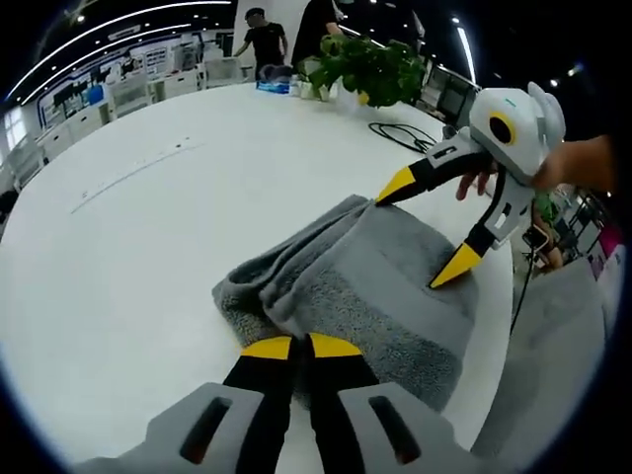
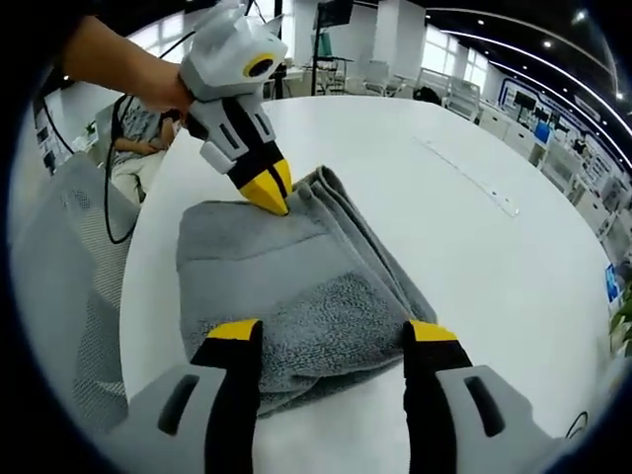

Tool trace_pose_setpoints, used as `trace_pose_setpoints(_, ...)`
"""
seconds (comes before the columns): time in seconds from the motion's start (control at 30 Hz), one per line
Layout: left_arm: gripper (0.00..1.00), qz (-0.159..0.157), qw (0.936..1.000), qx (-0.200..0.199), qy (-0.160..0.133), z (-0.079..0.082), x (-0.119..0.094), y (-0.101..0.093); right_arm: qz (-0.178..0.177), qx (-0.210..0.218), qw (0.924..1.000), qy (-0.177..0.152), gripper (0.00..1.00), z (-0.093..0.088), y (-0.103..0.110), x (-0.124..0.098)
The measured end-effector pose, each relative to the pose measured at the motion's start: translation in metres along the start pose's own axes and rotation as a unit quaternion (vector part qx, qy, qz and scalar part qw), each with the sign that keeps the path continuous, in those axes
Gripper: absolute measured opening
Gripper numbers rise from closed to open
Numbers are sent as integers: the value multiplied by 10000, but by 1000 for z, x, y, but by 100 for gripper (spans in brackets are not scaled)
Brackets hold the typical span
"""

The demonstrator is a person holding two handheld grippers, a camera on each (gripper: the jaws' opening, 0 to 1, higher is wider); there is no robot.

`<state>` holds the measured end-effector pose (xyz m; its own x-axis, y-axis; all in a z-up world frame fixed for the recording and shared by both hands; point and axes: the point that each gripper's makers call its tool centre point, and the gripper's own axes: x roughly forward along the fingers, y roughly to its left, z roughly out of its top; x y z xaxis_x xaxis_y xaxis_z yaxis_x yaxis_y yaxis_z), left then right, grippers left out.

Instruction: Fold the towel on the table until its edges align and the towel forms a compact rectangular stack.

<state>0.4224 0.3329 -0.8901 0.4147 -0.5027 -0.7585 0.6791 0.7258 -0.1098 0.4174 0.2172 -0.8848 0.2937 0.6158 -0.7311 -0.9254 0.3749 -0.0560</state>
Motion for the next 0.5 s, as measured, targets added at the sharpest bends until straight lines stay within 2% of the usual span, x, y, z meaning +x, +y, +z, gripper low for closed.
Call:
trace_pose_setpoints(0.07, 9, 49, 9999, 138, 3, 1, -2, 0, -31, -122, 9999, -59, 57, 4, 0, -6)
trace_pose_setpoints(0.27, 17, 66, 9998, 154, -134, 5, -10, 2, -72, -226, 9997, -103, 51, 1, 0, -11)
trace_pose_setpoints(0.4, 21, 114, 9981, 443, -416, 13, -14, 3, -144, -191, 9997, -73, 43, -1, 0, -12)
trace_pose_setpoints(0.5, 24, 148, 9963, 617, -580, 19, -13, 6, -186, -144, 9997, 6, 41, -7, -3, -9)
